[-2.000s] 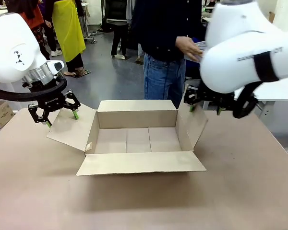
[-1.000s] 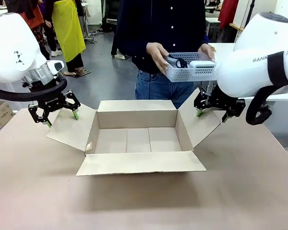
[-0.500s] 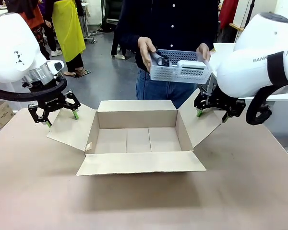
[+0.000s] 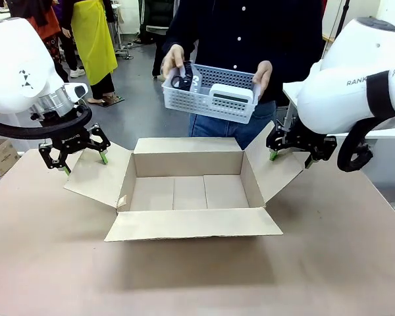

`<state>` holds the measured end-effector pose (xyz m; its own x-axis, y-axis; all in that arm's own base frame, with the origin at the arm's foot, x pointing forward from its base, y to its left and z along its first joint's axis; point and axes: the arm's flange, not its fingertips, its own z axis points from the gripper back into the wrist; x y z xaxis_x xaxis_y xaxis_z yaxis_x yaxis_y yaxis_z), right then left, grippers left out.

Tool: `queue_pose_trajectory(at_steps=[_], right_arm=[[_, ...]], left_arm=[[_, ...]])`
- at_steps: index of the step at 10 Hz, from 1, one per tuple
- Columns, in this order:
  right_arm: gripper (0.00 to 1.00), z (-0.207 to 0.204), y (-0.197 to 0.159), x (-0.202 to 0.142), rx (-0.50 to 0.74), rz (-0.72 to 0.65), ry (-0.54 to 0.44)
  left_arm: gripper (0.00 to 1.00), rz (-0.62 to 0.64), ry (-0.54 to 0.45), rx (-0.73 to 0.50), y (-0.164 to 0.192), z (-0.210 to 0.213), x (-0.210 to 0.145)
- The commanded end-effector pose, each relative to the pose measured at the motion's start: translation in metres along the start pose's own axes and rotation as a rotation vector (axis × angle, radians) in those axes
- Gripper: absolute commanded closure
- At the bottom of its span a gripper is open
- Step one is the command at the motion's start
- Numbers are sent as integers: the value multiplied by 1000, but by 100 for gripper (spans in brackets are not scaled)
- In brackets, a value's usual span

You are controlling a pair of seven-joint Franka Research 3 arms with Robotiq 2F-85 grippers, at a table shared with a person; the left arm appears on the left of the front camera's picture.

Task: Pack the gift set into the box.
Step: Lift both hands away from the flaps of the Package Box.

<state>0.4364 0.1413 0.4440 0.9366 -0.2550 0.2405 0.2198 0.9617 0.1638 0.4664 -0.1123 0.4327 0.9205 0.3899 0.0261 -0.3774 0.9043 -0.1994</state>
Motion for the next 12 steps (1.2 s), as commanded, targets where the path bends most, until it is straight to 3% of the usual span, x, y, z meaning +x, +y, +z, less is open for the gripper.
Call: queue_pose_trajectory(at_steps=[1,12], right_arm=[[0,2,2,2,-25,-15,-5],[0,2,2,2,-25,-15,-5]], left_arm=[[0,8,-5,16,1,2,-1],[0,8,-5,16,1,2,-1]])
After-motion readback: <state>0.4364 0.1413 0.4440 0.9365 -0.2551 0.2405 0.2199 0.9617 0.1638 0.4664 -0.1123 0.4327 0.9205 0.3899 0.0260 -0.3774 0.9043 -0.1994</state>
